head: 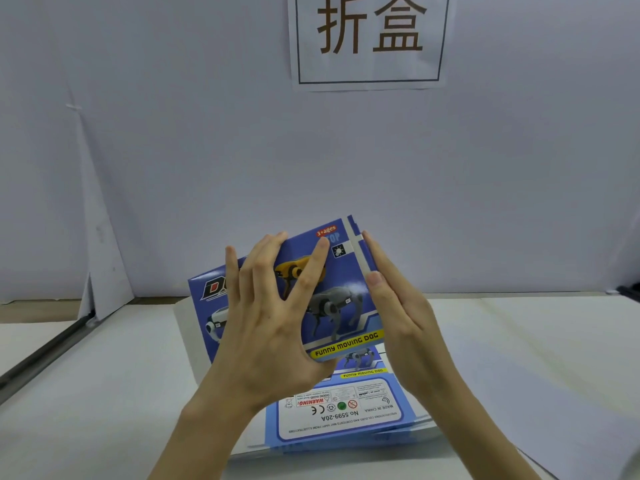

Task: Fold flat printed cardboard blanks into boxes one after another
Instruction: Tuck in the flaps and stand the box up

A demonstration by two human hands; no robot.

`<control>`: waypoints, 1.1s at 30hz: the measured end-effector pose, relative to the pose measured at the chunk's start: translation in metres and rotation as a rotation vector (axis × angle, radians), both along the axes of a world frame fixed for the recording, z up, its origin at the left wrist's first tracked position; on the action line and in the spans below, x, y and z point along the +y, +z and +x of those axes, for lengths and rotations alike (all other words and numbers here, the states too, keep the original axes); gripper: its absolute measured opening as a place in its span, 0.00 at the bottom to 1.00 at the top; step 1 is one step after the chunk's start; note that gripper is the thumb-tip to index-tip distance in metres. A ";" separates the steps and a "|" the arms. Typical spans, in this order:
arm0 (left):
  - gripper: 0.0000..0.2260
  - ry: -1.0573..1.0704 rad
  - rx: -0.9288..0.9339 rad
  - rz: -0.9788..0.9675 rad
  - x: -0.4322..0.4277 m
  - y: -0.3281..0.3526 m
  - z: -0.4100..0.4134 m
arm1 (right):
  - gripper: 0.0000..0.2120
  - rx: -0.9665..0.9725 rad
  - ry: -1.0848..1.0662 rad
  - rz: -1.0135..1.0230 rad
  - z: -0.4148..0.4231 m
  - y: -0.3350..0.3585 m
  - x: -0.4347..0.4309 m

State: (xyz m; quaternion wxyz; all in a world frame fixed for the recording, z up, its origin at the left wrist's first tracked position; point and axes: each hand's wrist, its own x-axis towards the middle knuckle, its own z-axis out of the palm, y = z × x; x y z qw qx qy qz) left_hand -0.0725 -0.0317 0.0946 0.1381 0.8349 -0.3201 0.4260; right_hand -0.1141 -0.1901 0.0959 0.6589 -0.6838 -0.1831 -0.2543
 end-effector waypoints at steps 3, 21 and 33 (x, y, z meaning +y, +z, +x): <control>0.48 0.004 0.019 0.014 0.004 0.001 0.000 | 0.23 0.027 0.074 -0.144 -0.002 0.004 -0.009; 0.49 -0.057 0.025 -0.036 0.003 0.004 -0.005 | 0.38 -0.105 -0.012 -0.472 -0.007 0.004 -0.012; 0.48 -0.083 0.123 -0.092 0.013 0.015 -0.006 | 0.37 -0.072 0.107 -0.394 -0.013 0.008 -0.018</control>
